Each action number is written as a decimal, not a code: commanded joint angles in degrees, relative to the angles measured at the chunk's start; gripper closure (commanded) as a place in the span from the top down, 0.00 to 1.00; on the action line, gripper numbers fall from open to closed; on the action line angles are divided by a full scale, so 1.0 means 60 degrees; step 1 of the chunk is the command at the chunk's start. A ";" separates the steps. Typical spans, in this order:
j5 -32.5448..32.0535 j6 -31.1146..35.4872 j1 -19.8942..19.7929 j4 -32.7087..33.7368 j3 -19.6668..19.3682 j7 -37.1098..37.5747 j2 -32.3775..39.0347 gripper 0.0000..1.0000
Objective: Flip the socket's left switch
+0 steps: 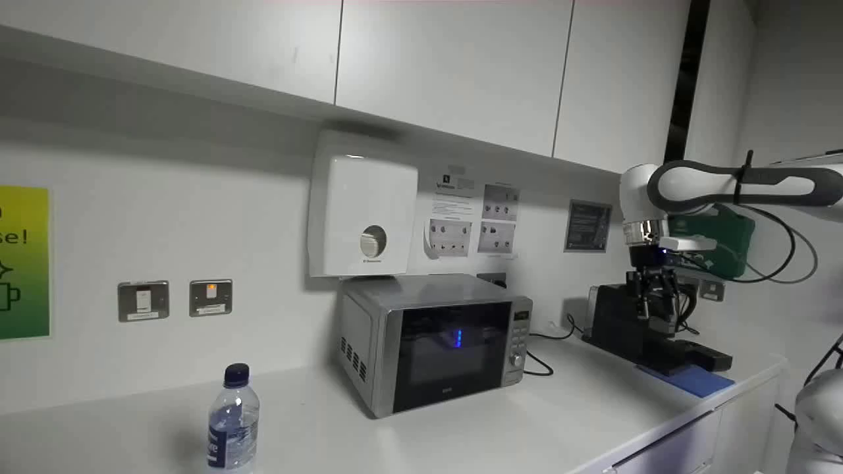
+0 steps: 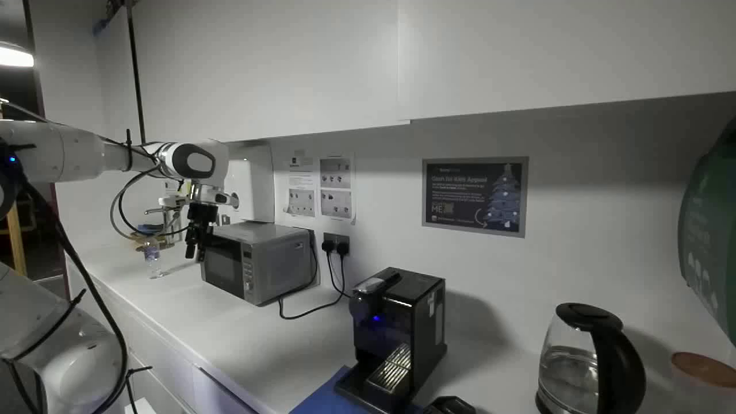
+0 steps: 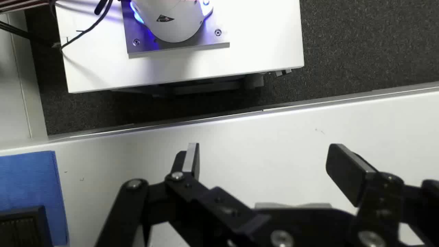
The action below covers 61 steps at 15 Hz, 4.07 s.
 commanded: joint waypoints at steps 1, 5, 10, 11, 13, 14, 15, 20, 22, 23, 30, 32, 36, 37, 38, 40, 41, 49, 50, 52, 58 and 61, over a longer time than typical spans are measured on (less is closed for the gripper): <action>0.0006 -0.0021 -0.0033 0.0024 0.0021 -0.0014 0.0013 1.00; -0.0398 0.0511 -0.0091 -0.0117 0.0087 -0.0067 -0.0007 1.00; -0.1006 0.1724 -0.0090 -0.0486 0.0013 -0.0273 0.0063 1.00; -0.1141 0.2096 -0.0099 -0.0611 0.0008 -0.0278 0.0065 1.00; -0.1346 0.2896 -0.0138 -0.0871 -0.0039 -0.0223 0.0077 1.00; -0.1515 0.3361 -0.0160 -0.1011 -0.0051 -0.0249 0.0074 1.00; -0.1606 0.3807 -0.0198 -0.1153 -0.0068 -0.0168 0.0060 1.00; -0.1987 0.5959 -0.0562 -0.1766 -0.0102 0.0336 -0.0067 1.00; -0.1963 0.6245 -0.0679 -0.1830 -0.0131 0.0496 -0.0011 1.00; -0.1795 0.6151 -0.0662 -0.1805 -0.0193 0.0471 0.0042 1.00; -0.1819 0.5879 -0.0613 -0.1707 -0.0167 0.0341 0.0097 1.00; -0.1871 0.5899 -0.0632 -0.1726 -0.0136 0.0389 0.0064 1.00; -0.1869 0.6145 -0.0653 -0.1774 -0.0142 0.0438 0.0068 1.00; -0.1889 0.6189 -0.0673 -0.1781 -0.0136 0.0464 0.0079 1.00; -0.1899 0.6287 -0.0692 -0.1795 -0.0140 0.0478 0.0114 1.00; -0.1899 0.6419 -0.0711 -0.1803 -0.0152 0.0475 0.0173 1.00; -0.1952 0.6610 -0.0752 -0.1836 -0.0134 0.0515 0.0204 1.00; -0.2080 0.8939 -0.1085 -0.2225 -0.0254 0.0442 0.1006 1.00; -0.2103 0.9229 -0.1114 -0.2272 -0.0270 0.0423 0.1121 1.00; -0.2175 0.9782 -0.1161 -0.2374 -0.0300 0.0370 0.1357 1.00; -0.2562 1.1397 -0.1532 -0.2515 -0.0223 0.0757 0.2051 1.00; -0.3016 1.2153 -0.1939 -0.2537 -0.0047 0.1492 0.2312 1.00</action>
